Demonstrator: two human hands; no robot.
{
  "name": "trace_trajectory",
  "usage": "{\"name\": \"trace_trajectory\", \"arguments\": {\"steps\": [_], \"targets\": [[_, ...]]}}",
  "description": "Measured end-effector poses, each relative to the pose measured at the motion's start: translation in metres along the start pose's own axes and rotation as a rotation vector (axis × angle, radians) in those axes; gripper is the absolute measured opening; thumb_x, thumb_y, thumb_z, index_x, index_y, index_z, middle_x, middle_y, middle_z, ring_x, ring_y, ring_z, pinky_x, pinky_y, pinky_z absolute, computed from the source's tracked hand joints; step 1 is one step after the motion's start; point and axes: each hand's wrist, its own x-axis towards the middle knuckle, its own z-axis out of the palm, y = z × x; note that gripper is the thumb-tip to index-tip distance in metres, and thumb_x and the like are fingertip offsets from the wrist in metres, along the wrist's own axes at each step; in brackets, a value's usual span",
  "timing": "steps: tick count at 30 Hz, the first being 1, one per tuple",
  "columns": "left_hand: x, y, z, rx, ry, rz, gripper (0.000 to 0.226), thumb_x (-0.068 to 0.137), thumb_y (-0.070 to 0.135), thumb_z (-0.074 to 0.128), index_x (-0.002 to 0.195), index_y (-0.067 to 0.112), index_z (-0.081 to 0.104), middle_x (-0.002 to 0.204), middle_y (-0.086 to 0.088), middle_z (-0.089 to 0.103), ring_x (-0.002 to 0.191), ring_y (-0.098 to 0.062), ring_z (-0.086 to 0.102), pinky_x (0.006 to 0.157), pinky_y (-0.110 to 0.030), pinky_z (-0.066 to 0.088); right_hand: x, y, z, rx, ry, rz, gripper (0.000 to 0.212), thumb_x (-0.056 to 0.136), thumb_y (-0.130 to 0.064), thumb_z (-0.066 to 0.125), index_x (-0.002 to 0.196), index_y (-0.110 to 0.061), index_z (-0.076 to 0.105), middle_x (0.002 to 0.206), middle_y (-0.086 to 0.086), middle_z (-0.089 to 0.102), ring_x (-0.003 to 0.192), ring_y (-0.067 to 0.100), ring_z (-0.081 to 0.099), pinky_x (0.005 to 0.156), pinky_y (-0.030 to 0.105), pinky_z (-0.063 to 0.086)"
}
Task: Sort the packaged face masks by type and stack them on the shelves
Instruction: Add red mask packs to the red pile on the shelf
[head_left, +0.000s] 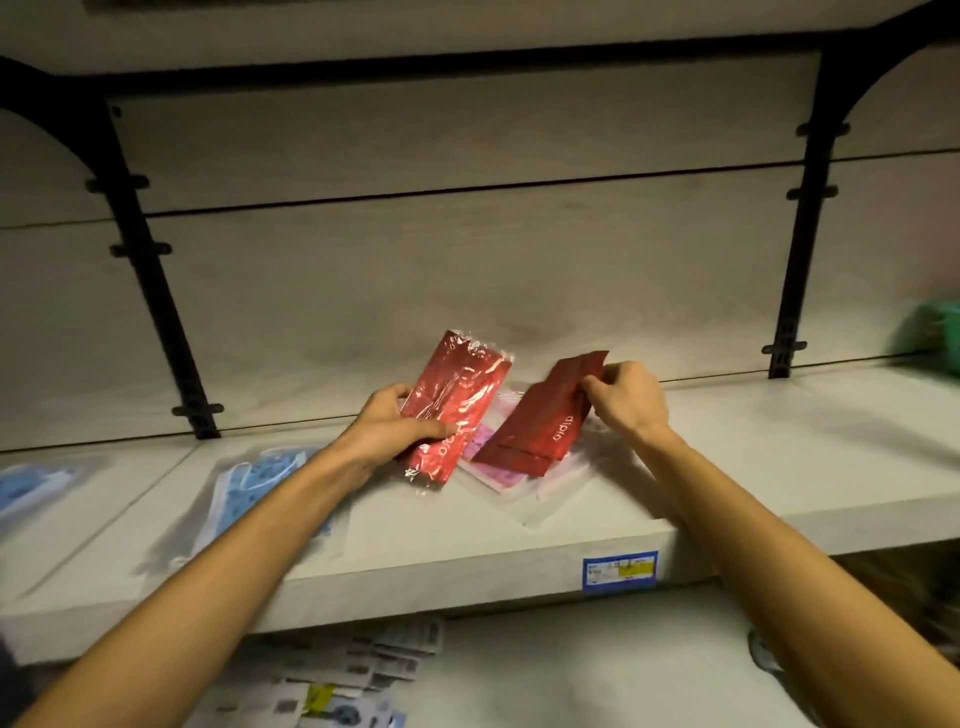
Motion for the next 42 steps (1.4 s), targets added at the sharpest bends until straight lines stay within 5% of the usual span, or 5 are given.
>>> {"name": "trace_trajectory", "arguments": {"steps": [14, 18, 24, 30, 42], "targets": [[-0.065, -0.003, -0.056, -0.259, 0.138, 0.044, 0.01, 0.093, 0.016, 0.067, 0.102, 0.014, 0.07, 0.089, -0.005, 0.079, 0.079, -0.018, 0.073, 0.071, -0.033, 0.058, -0.058, -0.049, -0.01, 0.581, 0.335, -0.109, 0.021, 0.086, -0.032, 0.051, 0.079, -0.018, 0.064, 0.067, 0.001, 0.062, 0.063, 0.025, 0.056, 0.062, 0.043, 0.049], [-0.095, -0.003, -0.078, -0.29, 0.09, 0.053, 0.016, 0.093, 0.01, 0.067, 0.11, 0.011, 0.067, 0.103, -0.013, 0.076, 0.091, -0.026, 0.074, 0.084, -0.038, 0.06, -0.088, -0.056, 0.003, 0.594, 0.188, 0.046, 0.017, 0.076, -0.014, 0.058, 0.08, -0.001, 0.07, 0.077, 0.022, 0.073, 0.065, 0.031, 0.064, 0.064, 0.047, 0.054], [-0.145, -0.011, -0.098, -0.319, 0.086, 0.061, 0.017, 0.091, 0.012, 0.071, 0.105, 0.019, 0.069, 0.105, -0.002, 0.076, 0.1, -0.022, 0.071, 0.091, -0.042, 0.058, -0.158, -0.088, 0.02, 0.856, 0.207, -0.009, 0.012, 0.089, -0.009, 0.059, 0.081, -0.013, 0.067, 0.067, 0.001, 0.06, 0.059, 0.016, 0.051, 0.055, 0.029, 0.041], [-0.21, -0.039, -0.164, -0.24, 0.055, 0.125, 0.02, 0.089, 0.014, 0.073, 0.102, 0.028, 0.068, 0.091, 0.017, 0.077, 0.087, -0.002, 0.073, 0.068, -0.013, 0.055, -0.253, -0.184, 0.042, 1.026, 0.028, -0.232, 0.007, 0.078, -0.013, 0.057, 0.081, -0.015, 0.063, 0.071, 0.003, 0.057, 0.063, 0.017, 0.048, 0.055, 0.027, 0.039], [-0.336, -0.121, -0.365, -0.111, 0.346, -0.063, 0.015, 0.092, 0.009, 0.069, 0.103, 0.019, 0.073, 0.093, 0.006, 0.079, 0.088, -0.009, 0.075, 0.069, -0.017, 0.056, -0.422, -0.327, 0.204, 1.017, -0.484, -0.266, 0.016, 0.095, -0.009, 0.058, 0.107, -0.016, 0.067, 0.099, 0.009, 0.074, 0.085, 0.021, 0.072, 0.069, 0.031, 0.06]]}}
